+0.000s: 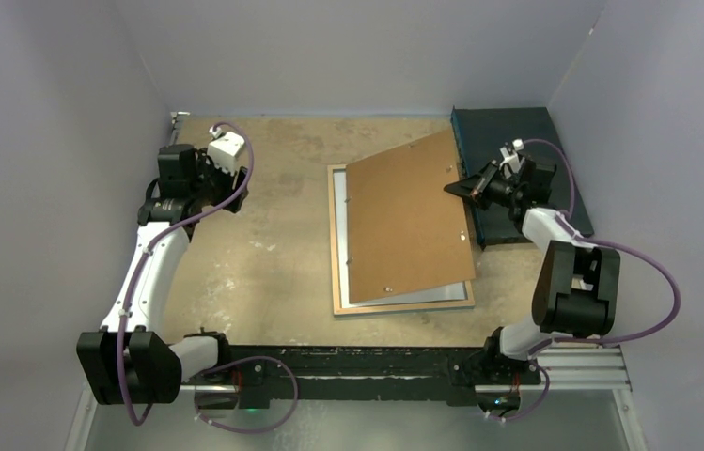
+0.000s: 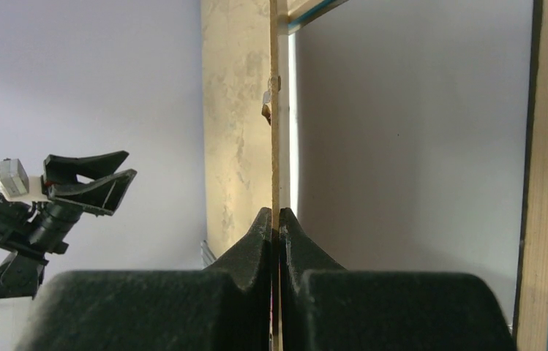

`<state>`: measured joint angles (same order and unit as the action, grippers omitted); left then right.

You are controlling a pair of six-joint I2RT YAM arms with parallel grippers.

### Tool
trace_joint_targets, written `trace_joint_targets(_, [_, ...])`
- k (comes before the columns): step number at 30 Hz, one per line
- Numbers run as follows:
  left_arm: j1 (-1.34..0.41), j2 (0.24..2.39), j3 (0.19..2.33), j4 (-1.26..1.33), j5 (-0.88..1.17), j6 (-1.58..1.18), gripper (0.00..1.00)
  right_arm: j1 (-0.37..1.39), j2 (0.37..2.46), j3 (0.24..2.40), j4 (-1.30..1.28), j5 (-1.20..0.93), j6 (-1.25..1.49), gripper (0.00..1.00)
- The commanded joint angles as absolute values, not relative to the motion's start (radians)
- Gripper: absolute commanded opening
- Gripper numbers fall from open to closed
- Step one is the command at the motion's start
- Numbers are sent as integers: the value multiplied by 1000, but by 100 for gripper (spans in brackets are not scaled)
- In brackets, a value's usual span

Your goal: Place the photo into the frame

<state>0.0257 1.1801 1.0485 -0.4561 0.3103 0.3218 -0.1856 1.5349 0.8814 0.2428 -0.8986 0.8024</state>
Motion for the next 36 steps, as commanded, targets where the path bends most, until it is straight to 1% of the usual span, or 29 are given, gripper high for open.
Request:
trace_joint_targets(1, [25,1181,1049,-424,314,315,59,-150,1540,909,260,-925,816,0])
trace_joint_targets(18, [25,1174,1040,-414,303,325,58,-110,1605,906,281,-893,808,0])
trace_joint_targets(27, [25,1173,1037,-413,298,325,58,-56,1644,928,283,-872,785,0])
trace_joint_targets(33, [26,1175,1041,-410,282,329,57,-33,1645,867,363,-835,834,0])
trace_joint_targets(36, [25,1183,1042,-416,278,329,58,26,1628,818,422,-778,878,0])
